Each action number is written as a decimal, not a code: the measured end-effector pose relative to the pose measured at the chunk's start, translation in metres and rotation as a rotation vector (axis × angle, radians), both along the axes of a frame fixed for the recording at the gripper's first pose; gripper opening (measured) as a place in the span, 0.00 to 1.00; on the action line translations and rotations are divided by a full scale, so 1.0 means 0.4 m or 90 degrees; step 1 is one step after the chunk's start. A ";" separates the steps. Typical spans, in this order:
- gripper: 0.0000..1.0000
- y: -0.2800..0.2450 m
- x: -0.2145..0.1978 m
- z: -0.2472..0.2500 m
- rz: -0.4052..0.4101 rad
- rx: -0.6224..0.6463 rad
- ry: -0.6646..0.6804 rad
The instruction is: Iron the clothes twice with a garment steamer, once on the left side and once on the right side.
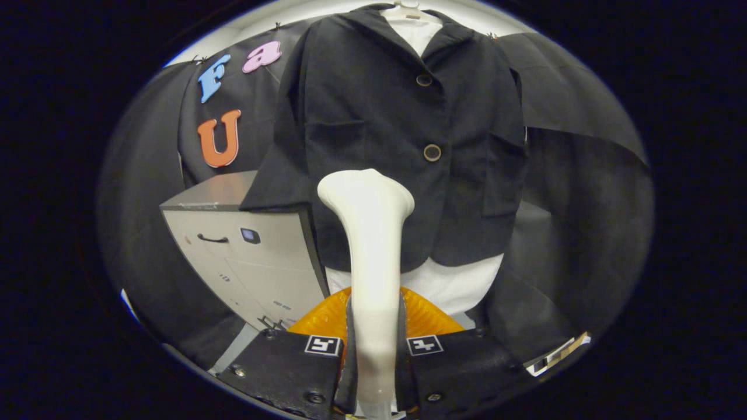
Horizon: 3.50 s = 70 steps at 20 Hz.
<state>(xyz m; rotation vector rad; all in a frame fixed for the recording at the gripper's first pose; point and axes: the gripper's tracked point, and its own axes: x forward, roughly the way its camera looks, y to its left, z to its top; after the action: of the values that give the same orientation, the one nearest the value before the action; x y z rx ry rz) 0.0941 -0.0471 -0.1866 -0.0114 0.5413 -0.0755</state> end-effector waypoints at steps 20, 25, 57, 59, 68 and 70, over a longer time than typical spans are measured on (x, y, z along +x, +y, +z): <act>0.28 -0.161 -0.107 0.162 -0.049 0.017 -0.057; 0.28 -0.244 -0.065 0.367 -0.056 0.043 -0.151; 0.28 -0.459 0.329 0.909 0.012 0.023 -0.441; 0.28 -0.454 0.310 0.884 0.013 0.025 -0.426; 0.28 -0.437 0.219 0.713 0.028 0.058 -0.327; 0.28 -0.431 0.202 0.658 0.023 0.053 -0.300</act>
<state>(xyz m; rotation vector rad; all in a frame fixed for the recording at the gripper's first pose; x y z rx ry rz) 0.1749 -0.2194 0.0766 0.0770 0.0721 -0.0184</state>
